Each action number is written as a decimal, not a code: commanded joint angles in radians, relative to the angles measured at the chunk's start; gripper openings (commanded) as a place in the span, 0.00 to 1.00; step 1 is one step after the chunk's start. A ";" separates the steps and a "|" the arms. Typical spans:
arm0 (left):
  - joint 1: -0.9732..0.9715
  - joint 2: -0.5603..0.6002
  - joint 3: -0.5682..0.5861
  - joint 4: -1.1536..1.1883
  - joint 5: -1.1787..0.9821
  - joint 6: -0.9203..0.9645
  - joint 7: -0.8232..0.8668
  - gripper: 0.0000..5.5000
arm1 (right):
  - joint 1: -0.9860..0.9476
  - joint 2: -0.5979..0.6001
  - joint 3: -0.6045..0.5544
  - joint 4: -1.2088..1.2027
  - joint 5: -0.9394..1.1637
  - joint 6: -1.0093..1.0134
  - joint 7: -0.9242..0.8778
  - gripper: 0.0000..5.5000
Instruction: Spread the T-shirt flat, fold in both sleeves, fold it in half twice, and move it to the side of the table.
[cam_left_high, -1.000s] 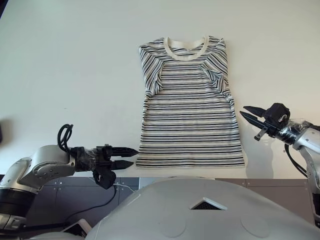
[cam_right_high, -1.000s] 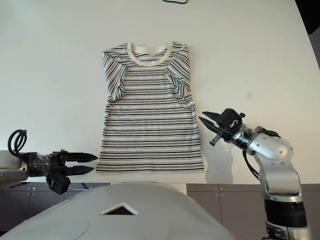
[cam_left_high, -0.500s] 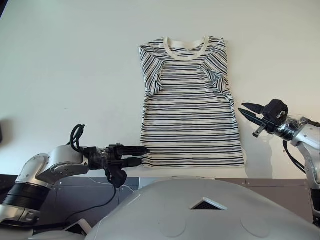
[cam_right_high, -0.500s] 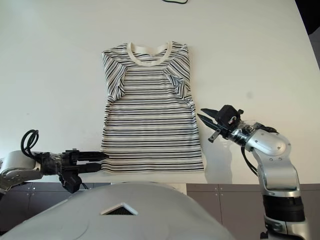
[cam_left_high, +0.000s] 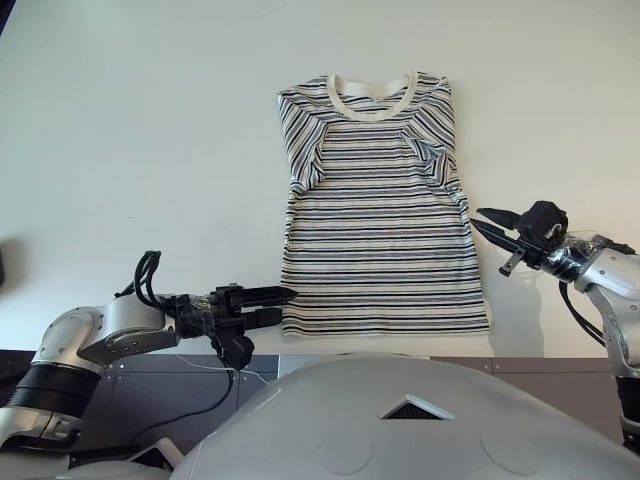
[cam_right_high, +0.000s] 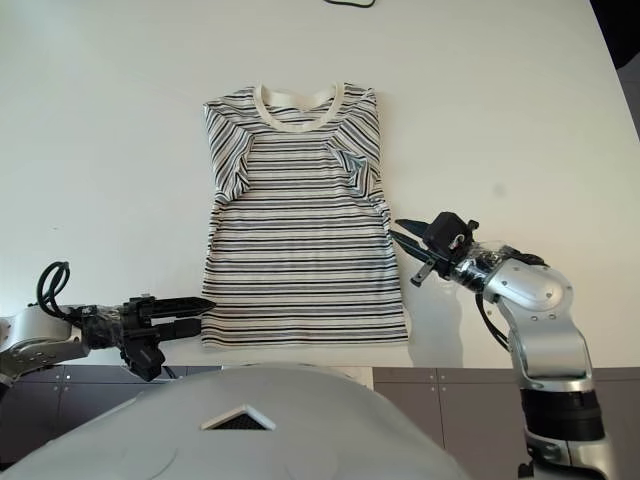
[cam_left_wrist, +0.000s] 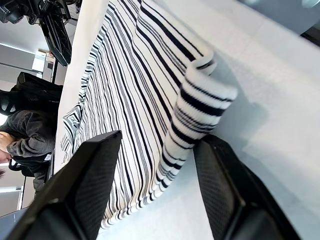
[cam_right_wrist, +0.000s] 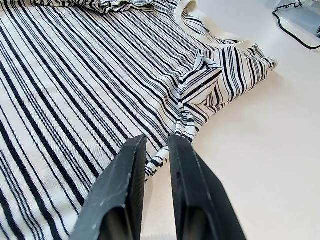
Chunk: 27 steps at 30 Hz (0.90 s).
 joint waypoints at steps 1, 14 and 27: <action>0.034 0.022 -0.019 0.070 0.120 -0.027 0.012 0.47 | 0.022 0.008 0.001 -0.013 -0.016 -0.010 -0.016 0.15; -0.021 0.021 -0.084 0.243 0.312 -0.066 0.244 0.30 | 0.032 0.014 0.005 -0.018 -0.027 -0.015 -0.026 0.15; 0.019 0.028 -0.158 0.118 0.243 -0.011 0.177 0.09 | 0.027 0.014 0.009 -0.018 -0.030 -0.013 -0.028 0.15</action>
